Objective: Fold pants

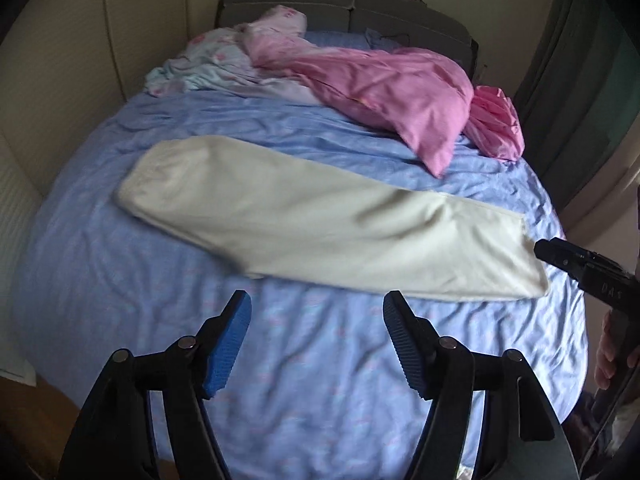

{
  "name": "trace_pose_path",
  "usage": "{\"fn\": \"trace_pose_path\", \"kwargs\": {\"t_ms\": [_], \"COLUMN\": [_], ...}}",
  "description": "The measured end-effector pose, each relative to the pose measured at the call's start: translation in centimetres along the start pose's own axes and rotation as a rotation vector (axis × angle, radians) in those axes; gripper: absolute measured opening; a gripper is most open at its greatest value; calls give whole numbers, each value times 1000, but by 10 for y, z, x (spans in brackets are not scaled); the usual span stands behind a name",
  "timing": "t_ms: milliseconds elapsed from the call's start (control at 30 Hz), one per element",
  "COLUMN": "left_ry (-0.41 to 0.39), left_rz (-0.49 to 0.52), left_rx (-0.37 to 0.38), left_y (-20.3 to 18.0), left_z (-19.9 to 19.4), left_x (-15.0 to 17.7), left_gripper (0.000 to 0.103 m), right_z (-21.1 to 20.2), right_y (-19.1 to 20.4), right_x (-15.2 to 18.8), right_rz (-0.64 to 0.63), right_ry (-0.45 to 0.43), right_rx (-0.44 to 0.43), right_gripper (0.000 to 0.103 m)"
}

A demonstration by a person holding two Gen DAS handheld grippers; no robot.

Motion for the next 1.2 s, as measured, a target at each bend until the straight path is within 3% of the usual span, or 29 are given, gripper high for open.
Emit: {"fn": "trace_pose_path", "kwargs": {"t_ms": [167, 367, 633, 767, 967, 1100, 1200], "left_ry": [18, -4, -32, -55, -64, -49, 8], "left_rz": [59, 105, 21, 10, 93, 168, 254], "left_rx": [61, 22, -38, -21, 4, 108, 196], "left_y": [81, 153, 220, 241, 289, 331, 359], "left_z": [-19, -37, -36, -33, 1, 50, 104], "left_x": [11, 7, 0, -12, -48, -81, -105], "left_gripper": [67, 68, 68, 68, 68, 68, 68], "right_z": [5, 15, 18, 33, 59, 99, 138], "right_y": [80, 162, 236, 259, 296, 330, 354], "right_x": [31, 55, 47, 37, 15, -3, -14], "right_rz": [78, 143, 44, 40, 30, 65, 115], "right_ry": [-24, -8, -47, -27, -44, -69, -93], "right_rx": [35, 18, -15, -38, -19, 3, 39], "right_gripper": [57, 57, 57, 57, 57, 57, 57]}}
Point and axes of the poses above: each gripper's, at about its wrist camera, not at the fingertips, and z roughly the way its jaws point, y to its left, x to its underside, the point moved 4 cm from there along z, roughly the way its jaws point, and after that the axes turned 12 degrees about z, right-handed, at the moved point
